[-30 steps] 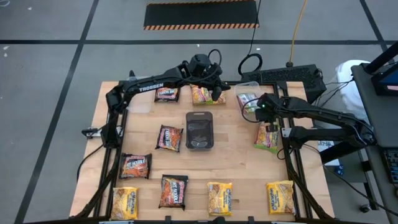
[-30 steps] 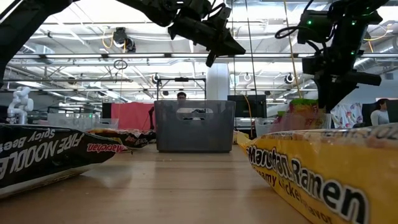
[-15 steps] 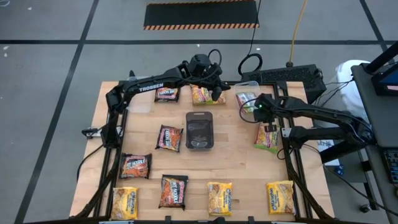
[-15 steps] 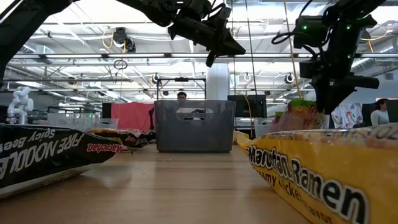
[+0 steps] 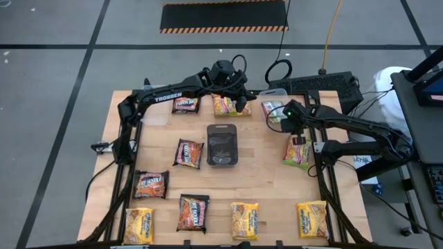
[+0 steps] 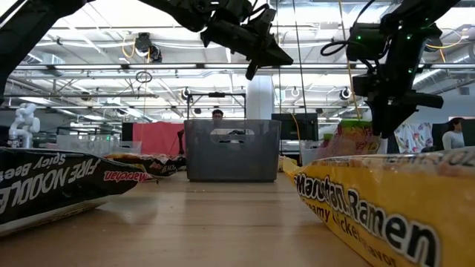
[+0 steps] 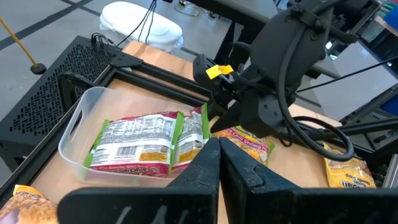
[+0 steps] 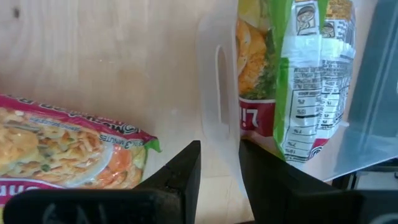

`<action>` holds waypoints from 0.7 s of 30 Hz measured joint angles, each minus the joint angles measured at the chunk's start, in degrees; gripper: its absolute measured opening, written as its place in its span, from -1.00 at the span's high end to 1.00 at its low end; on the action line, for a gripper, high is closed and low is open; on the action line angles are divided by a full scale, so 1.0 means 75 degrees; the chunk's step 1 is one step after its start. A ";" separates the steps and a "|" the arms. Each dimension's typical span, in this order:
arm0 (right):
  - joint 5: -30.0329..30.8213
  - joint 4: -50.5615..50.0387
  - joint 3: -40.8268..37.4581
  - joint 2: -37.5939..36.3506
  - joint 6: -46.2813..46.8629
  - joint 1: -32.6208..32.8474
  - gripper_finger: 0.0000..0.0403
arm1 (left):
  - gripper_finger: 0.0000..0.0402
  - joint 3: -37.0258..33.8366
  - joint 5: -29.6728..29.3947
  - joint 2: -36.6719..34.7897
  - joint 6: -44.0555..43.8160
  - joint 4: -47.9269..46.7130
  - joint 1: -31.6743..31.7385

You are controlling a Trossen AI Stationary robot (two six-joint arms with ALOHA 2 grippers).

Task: Sort Maruchan noodles
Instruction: Adjust the green noodle pack

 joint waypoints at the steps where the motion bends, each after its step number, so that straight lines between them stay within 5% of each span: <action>1: -0.0001 0.0000 0.0000 0.0014 -0.0003 -0.0051 0.48 | 0.97 0.0000 0.0000 0.0000 0.0003 0.0000 0.0000; 21: -0.0333 0.0720 -0.0391 0.0454 -0.0398 -0.0560 0.49 | 0.97 0.0000 0.0000 0.0000 -0.0036 -0.0003 0.0000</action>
